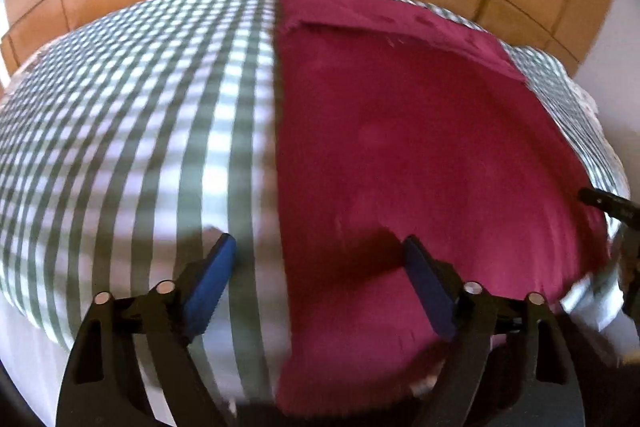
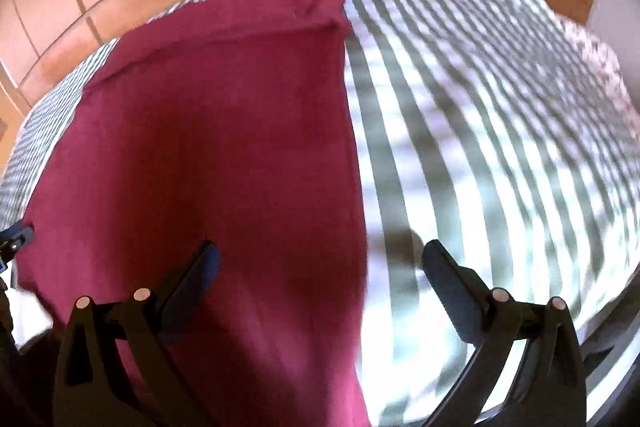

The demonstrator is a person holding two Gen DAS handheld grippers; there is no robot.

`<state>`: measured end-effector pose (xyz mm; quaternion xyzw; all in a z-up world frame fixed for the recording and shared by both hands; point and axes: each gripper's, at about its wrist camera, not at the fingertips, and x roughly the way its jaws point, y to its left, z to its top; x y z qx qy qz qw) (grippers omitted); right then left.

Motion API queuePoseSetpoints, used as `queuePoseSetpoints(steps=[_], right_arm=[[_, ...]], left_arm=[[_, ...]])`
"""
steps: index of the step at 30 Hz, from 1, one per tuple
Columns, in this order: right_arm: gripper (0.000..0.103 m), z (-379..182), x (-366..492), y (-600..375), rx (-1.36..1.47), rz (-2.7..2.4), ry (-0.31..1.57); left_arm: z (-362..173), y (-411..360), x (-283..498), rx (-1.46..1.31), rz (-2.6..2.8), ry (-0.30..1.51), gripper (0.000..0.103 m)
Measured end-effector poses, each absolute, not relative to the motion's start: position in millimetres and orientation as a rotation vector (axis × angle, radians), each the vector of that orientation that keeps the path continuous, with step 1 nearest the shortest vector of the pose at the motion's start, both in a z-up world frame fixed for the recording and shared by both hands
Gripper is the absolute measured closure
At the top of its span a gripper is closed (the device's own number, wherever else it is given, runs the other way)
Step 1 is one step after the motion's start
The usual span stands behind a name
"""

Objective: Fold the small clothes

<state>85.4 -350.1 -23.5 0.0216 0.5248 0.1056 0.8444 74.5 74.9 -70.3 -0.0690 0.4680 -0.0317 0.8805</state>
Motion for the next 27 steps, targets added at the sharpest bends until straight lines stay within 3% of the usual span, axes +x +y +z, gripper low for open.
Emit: queuePoseSetpoints(steps=[4,5,6,7,8,9,10,17,25,26,27], right_arm=[[0.027,-25,53,-344,0.026,0.267,1.137],[0.038,-26,49,-343,0.025,0.273,1.141],[0.044,-25,46,-341,0.025,0.279,1.144],[0.057,-23,45,-340,0.034,0.288,1.148],[0.074,-21,45,-340,0.053,0.304,1.153],[0.089,-17,47,-340,0.076,0.319,1.156],[0.092,-11,50,-342,0.128,0.343,1.151],[0.093,26,99,-346,0.32,0.413,1.011],[0.093,29,202,-344,0.383,0.328,0.974],[0.088,27,214,-345,0.404,0.325,0.975],[0.069,26,224,-347,0.438,0.333,0.969]], left_arm=[[-71,69,55,-0.173,-0.132,0.997,0.039],[-71,68,53,-0.174,-0.136,0.995,0.044],[-71,67,53,-0.173,-0.142,0.996,0.057],[-71,67,53,-0.173,-0.152,0.998,0.075],[-68,67,54,-0.184,-0.176,0.997,0.085],[-66,70,56,-0.209,-0.199,0.996,0.089],[-61,74,57,-0.254,-0.226,0.988,0.09],[-29,91,80,-0.411,-0.331,0.894,0.091],[-15,106,169,-0.507,-0.299,0.854,0.092],[-18,111,186,-0.527,-0.264,0.861,0.092],[-20,115,196,-0.535,-0.242,0.868,0.091]])
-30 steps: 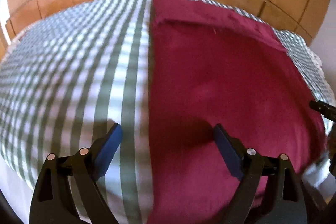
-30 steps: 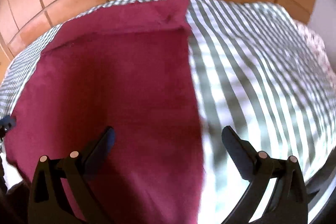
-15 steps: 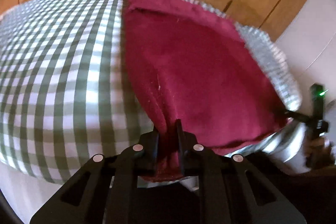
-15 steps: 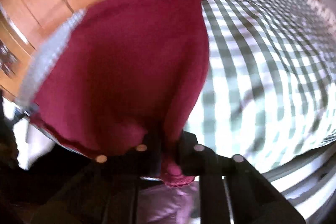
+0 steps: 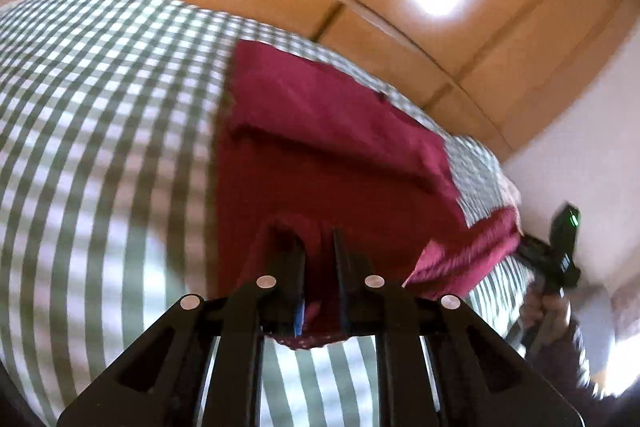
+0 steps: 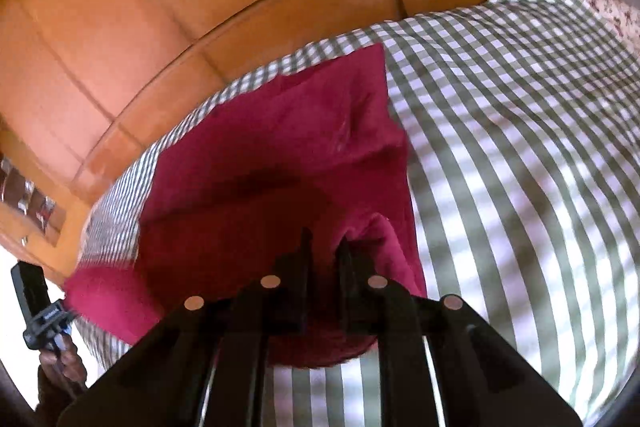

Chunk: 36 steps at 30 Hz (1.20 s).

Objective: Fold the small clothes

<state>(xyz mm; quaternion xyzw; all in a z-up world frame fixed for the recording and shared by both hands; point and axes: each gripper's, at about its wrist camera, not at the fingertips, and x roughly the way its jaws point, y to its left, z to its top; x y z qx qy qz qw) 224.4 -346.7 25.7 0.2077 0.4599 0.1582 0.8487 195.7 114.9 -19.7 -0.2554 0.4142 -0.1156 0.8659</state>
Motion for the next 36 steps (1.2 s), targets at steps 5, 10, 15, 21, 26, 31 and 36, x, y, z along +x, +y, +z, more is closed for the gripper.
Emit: queuePoseSetpoints(steps=[5,10,15,21,26,31,36], right_arm=[[0.004,40,221,-363,0.481,0.32,0.873],[0.003,12,181,-373,0.379,0.275,0.954],[0.011,-20,170,-370,0.34,0.23,0.995],[0.058,-24,194,-348,0.33,0.226,1.007],[0.082,-11,171,-345,0.296,0.254,1.0],[0.084,-6,122,-346,0.29,0.299,1.031],[0.084,-9,64,-362,0.328,0.334,1.108]], left_arm=[[-18,145,205,-0.609,-0.097,0.773,0.021],[-40,151,178,-0.585,-0.168,0.834,0.02],[-65,129,157,-0.518,-0.226,0.904,0.029],[-69,102,174,-0.431,-0.224,0.935,0.076],[-69,100,160,-0.42,-0.227,0.929,0.083],[-64,102,123,-0.411,-0.256,0.939,0.084],[-63,99,62,-0.418,-0.306,1.002,0.084]])
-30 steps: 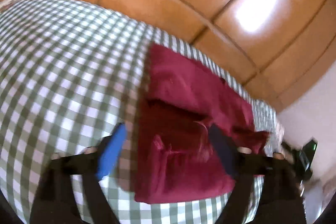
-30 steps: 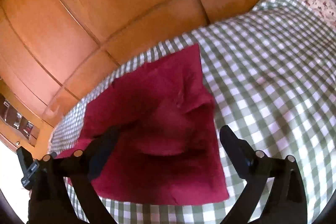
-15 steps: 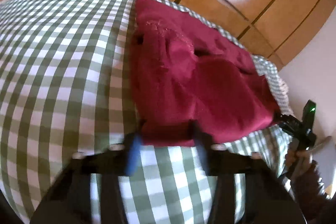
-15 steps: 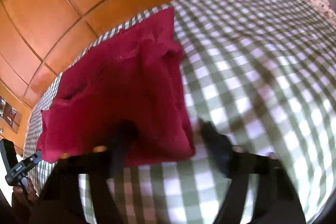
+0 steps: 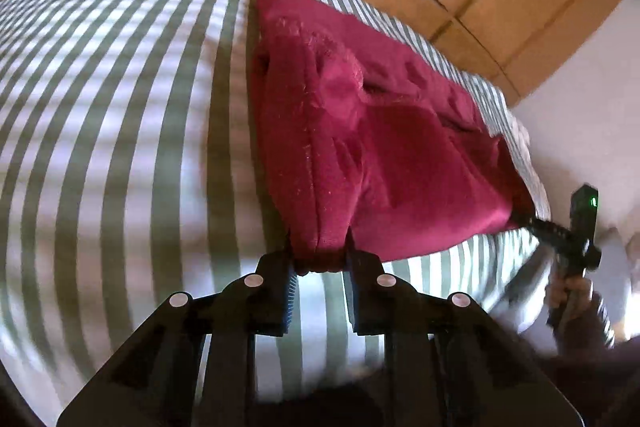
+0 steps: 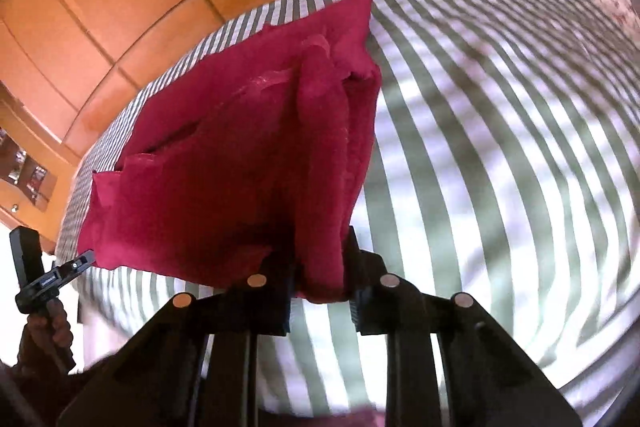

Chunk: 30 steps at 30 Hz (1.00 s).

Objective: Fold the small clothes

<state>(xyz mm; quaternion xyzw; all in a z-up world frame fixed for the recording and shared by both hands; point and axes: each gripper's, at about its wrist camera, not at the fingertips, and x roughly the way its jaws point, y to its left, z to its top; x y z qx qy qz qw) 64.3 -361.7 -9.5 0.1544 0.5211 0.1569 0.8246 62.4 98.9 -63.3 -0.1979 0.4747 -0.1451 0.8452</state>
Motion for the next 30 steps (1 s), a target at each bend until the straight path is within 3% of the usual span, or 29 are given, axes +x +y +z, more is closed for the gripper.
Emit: queuePoseSetpoints(steps=[2,4,6,7,8,16,19,20,21,22,23,24,30], right_arm=[[0.083,-13,47,-365,0.315,0.334,1.14],[0.077,-13,33,-371,0.32,0.326,1.154],[0.059,-5,30,-377,0.313,0.3,1.128],[0.046,-2,30,-379,0.324,0.299,1.11],[0.042,5,34,-382,0.334,0.29,1.078],[0.041,25,97,-350,0.18,0.224,0.939],[0.052,15,117,-340,0.122,0.204,0.956],[0.066,9,123,-337,0.12,0.207,0.976],[0.076,4,127,-335,0.123,0.215,1.0],[0.089,3,128,-333,0.128,0.221,1.008],[0.095,4,123,-333,0.125,0.228,1.004],[0.095,8,119,-332,0.11,0.231,0.996],[0.096,45,85,-350,0.151,0.235,0.921]], left_arm=[[-65,95,39,-0.406,-0.331,1.04,0.082],[-63,92,29,-0.344,-0.304,1.06,0.071],[-57,91,24,-0.269,-0.249,1.047,0.055],[-53,92,26,-0.248,-0.229,1.032,0.051],[-49,94,29,-0.239,-0.215,1.017,0.05],[-33,97,87,-0.28,-0.179,0.933,0.05],[-35,90,109,-0.304,-0.206,0.944,0.05],[-38,89,112,-0.307,-0.199,0.947,0.05],[-42,87,117,-0.313,-0.209,0.959,0.058],[-45,84,119,-0.312,-0.227,0.962,0.081],[-46,82,118,-0.294,-0.222,0.958,0.087],[-45,81,115,-0.275,-0.218,0.936,0.094],[-20,91,90,-0.281,-0.234,0.831,0.095]])
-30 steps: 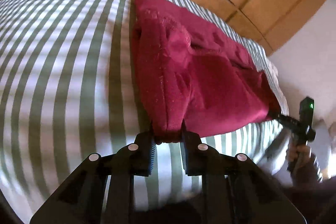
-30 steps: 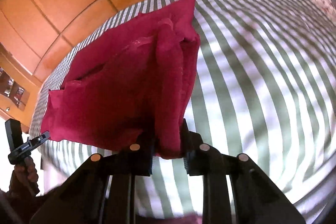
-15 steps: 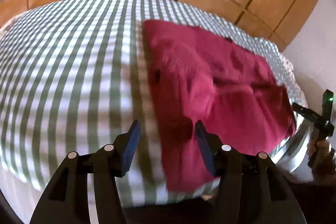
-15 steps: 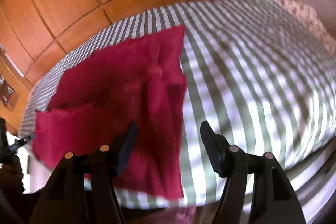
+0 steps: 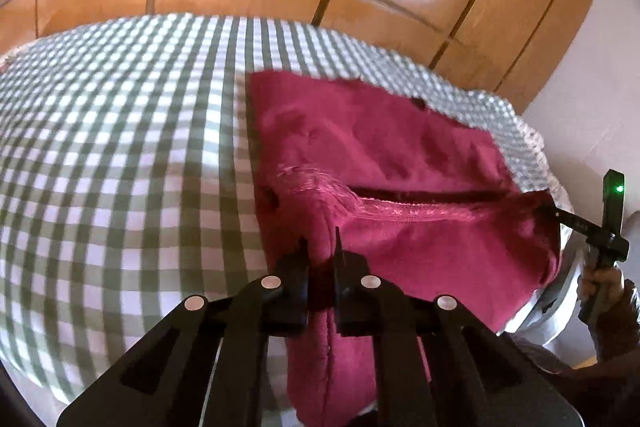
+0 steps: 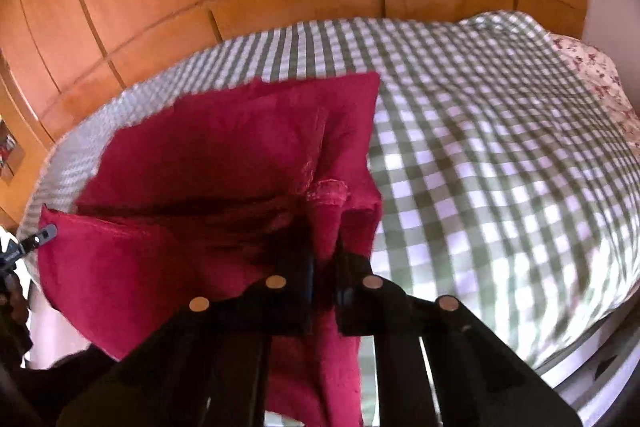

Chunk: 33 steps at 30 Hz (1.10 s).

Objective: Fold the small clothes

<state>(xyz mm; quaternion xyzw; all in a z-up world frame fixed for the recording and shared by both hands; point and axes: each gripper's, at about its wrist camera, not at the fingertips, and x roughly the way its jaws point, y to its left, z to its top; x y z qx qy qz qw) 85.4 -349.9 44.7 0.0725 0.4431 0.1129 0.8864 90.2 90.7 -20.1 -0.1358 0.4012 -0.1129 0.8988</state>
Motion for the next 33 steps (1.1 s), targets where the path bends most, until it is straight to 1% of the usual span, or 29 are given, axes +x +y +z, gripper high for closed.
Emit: queuePoseSetpoints(steps=[2,5,8,12,16,17,22,23,25,26,27,28,30,31,32,33], right_arm=[[0.096,59,84,-354,0.188,0.237,0.888],[0.096,76,106,-355,0.238,0.236,0.842],[0.096,85,140,-354,0.263,0.221,0.806],[0.096,83,208,-354,0.322,0.183,0.793],[0.096,59,266,-337,0.291,0.124,0.819],[0.096,45,283,-331,0.281,0.104,0.844],[0.096,-9,311,-318,0.197,0.045,0.945],[0.092,-16,312,-320,0.198,0.036,0.951],[0.082,-17,311,-327,0.235,0.043,0.947],[0.071,-13,309,-331,0.247,0.047,0.939],[0.056,-7,305,-334,0.242,0.041,0.926],[0.052,2,298,-336,0.233,0.044,0.899],[0.047,19,283,-335,0.219,0.068,0.855],[0.044,28,273,-335,0.217,0.091,0.834],[0.04,37,259,-332,0.215,0.126,0.81],[0.038,44,244,-328,0.205,0.169,0.796]], left_arm=[[-6,89,88,-0.269,-0.239,0.789,0.095],[13,89,97,-0.263,-0.238,0.73,0.096],[28,93,124,-0.273,-0.227,0.68,0.096],[35,96,185,-0.264,-0.179,0.648,0.096],[16,102,245,-0.249,-0.089,0.687,0.096],[6,104,262,-0.254,-0.055,0.714,0.096],[-36,101,302,-0.203,0.029,0.838,0.096],[-43,100,307,-0.181,0.044,0.856,0.096],[-52,97,311,-0.163,0.04,0.897,0.096],[-50,98,309,-0.163,0.044,0.89,0.095],[-44,99,306,-0.161,0.066,0.877,0.084],[-41,100,303,-0.157,0.087,0.87,0.069],[-24,103,287,-0.162,0.12,0.81,0.056],[-14,103,273,-0.173,0.109,0.769,0.053],[-9,100,264,-0.175,0.101,0.745,0.052],[-2,95,248,-0.166,0.078,0.716,0.052]])
